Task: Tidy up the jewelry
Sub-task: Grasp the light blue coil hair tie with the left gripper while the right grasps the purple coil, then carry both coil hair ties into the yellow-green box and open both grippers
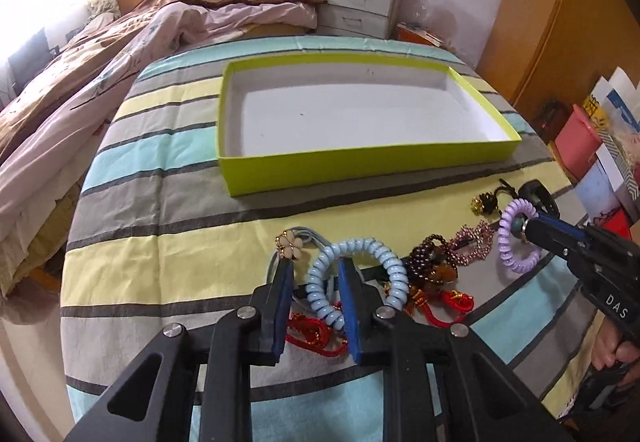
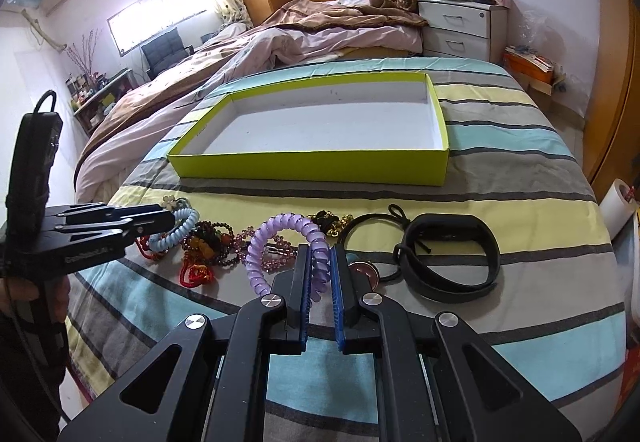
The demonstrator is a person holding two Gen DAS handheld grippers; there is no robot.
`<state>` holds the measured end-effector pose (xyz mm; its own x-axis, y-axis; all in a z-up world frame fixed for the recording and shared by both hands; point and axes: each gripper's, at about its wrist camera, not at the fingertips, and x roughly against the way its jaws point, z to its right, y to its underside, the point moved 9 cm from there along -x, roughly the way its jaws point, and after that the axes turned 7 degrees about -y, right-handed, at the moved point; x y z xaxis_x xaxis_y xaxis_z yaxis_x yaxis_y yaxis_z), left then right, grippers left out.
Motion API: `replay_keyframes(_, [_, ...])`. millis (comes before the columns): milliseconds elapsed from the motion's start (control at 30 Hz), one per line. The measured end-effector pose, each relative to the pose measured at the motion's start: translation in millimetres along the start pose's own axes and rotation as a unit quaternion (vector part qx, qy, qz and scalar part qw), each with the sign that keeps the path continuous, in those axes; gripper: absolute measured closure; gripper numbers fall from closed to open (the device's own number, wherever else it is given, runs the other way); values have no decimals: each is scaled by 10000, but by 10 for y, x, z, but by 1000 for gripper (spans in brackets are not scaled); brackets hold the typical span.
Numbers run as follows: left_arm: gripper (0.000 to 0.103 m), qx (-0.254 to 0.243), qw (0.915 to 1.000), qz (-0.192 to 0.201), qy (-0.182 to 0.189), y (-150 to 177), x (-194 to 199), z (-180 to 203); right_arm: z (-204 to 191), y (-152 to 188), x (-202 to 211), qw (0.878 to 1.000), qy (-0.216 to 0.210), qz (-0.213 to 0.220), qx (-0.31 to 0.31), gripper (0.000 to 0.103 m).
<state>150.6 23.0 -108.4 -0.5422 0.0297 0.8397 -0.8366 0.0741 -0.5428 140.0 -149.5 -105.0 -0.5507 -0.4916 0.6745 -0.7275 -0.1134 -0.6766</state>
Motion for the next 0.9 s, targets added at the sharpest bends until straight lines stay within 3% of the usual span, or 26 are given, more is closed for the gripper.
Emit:
replay_keyframes(300, [80,-228,9997,-69,-59,2,-34,70,20,-2,5,10000,-15,23,-75,93])
replay_keyframes(333, [82,-228,9997,-56,-61,3,-35,71,21,-4,5,10000,-19,26,-74,93])
replay_keyframes(367, [93,-211,9998,-46,-47,1,-38,72,19,-4,0,10000,-21,25,-70,93])
replay_keyframes(900, [94,219,9985,508,-2,-129,339,-76,-2,-66,126,9998,18,172,-95,93])
